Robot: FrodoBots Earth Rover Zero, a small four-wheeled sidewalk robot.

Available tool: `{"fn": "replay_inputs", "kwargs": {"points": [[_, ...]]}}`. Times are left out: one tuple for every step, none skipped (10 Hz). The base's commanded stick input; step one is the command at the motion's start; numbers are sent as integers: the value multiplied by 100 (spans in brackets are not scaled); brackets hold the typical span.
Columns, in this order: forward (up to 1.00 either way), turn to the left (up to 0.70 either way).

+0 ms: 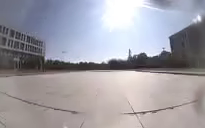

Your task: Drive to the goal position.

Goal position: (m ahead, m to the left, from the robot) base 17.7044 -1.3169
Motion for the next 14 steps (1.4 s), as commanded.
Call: {"fn": "replay_inputs", "kwargs": {"points": [[70, 0], [70, 0], [70, 0], [70, 0], [70, 0], [70, 0], [70, 0], [70, 0], [70, 0], [70, 0], [70, 0], [70, 0], [70, 0], [70, 0]]}}
